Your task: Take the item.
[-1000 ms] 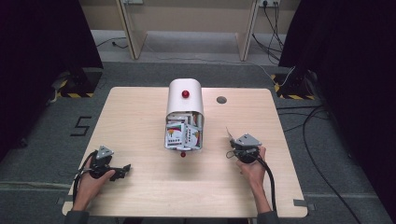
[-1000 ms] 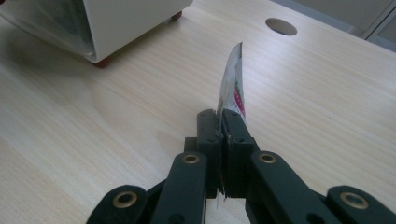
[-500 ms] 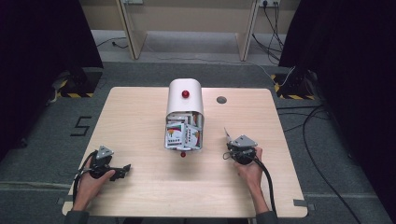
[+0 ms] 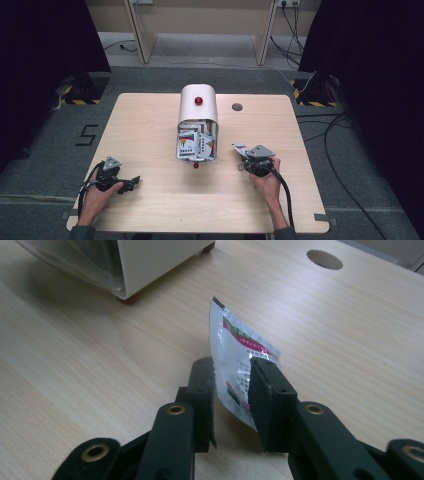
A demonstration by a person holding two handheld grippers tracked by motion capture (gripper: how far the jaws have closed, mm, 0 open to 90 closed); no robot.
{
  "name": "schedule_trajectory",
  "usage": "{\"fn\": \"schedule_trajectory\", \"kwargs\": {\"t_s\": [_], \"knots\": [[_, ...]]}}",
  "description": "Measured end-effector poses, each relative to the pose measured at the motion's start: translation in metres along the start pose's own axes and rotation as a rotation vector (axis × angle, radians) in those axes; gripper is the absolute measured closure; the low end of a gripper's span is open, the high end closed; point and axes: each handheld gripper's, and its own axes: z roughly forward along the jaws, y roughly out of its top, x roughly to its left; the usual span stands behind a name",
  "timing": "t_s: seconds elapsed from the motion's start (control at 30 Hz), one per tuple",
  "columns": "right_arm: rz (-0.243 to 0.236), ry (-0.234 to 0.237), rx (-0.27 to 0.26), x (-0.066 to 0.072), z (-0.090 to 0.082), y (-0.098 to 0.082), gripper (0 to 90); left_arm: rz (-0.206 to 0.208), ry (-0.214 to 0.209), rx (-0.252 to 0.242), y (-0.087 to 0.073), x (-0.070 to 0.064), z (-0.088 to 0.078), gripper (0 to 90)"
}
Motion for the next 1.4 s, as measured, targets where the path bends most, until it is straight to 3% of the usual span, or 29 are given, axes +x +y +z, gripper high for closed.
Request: {"fn": "schedule_trajectory", "kwargs": {"t_s": [0.23,0.43,0.53,0.87,1.4], "knots": [[0.006,0.02,0.02,0.004,0.004,-0.001,63.1,0.0,0.0,0.0,0.0,0.0,0.0,0.0],[0.043,0.046,0.016,0.004,0.004,0.001,50.2,0.0,0.0,0.0,0.0,0.0,0.0,0.0],[0.07,0.029,0.01,0.001,0.001,0.002,46.2,0.0,0.0,0.0,0.0,0.0,0.0,0.0],[0.137,-0.028,0.039,-0.022,-0.005,-0.007,43.8,0.0,0.0,0.0,0.0,0.0,0.0,0.0],[0.146,-0.022,0.064,-0.026,-0.003,-0.01,43.1,0.0,0.0,0.0,0.0,0.0,0.0,0.0]]}}
